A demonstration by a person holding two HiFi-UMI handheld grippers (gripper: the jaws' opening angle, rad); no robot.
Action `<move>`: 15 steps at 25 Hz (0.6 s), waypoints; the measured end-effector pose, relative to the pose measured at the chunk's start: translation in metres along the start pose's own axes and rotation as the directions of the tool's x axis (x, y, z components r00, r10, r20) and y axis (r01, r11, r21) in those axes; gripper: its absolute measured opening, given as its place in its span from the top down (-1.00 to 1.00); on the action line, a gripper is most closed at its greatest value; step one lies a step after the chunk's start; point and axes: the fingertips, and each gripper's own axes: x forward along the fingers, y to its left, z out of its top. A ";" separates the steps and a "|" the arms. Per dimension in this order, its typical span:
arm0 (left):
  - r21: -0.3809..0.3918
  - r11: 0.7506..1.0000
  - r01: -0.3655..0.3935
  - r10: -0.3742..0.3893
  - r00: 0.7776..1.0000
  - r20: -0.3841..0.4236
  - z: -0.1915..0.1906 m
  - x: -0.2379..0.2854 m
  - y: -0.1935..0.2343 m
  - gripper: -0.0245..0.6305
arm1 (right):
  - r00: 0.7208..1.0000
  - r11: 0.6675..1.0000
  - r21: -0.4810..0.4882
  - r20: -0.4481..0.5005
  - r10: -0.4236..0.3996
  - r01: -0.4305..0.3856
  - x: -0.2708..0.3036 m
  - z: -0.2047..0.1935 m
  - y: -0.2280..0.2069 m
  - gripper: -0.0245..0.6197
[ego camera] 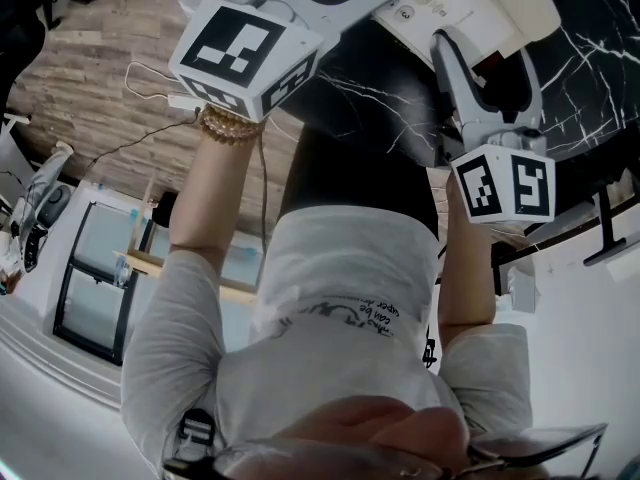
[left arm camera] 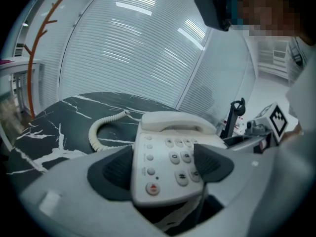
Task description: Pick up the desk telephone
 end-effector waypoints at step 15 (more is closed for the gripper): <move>0.023 0.999 -0.046 0.045 0.999 0.029 0.034 -0.039 -0.046 -0.19 | 0.999 0.999 0.003 0.030 0.035 -0.035 -0.042 0.041 0.011 -0.27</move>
